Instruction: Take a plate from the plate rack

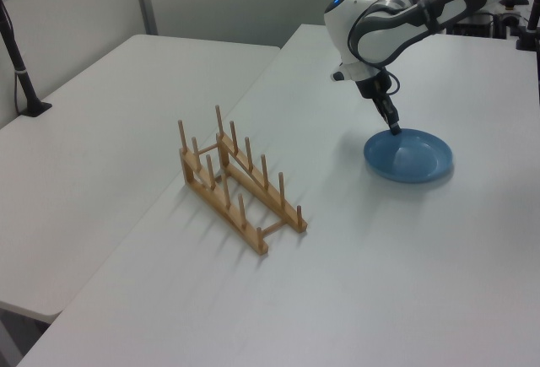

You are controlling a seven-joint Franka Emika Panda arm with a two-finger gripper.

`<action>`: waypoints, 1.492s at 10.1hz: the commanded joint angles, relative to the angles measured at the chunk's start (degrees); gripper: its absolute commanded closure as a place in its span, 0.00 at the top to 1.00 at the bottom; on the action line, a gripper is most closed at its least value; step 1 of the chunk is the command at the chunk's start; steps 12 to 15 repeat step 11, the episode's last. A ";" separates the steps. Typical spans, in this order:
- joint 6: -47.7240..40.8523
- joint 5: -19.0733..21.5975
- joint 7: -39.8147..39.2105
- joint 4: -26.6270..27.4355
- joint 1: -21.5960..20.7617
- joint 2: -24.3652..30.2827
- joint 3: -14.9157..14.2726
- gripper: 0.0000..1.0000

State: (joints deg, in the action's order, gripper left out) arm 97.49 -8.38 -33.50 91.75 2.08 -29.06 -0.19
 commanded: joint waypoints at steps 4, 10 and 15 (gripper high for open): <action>1.74 -1.47 18.67 -1.75 -2.95 9.96 0.02 1.00; -0.10 1.78 47.47 0.54 -7.62 29.05 0.46 1.00; -1.94 1.79 47.30 0.36 -7.53 29.15 0.46 1.00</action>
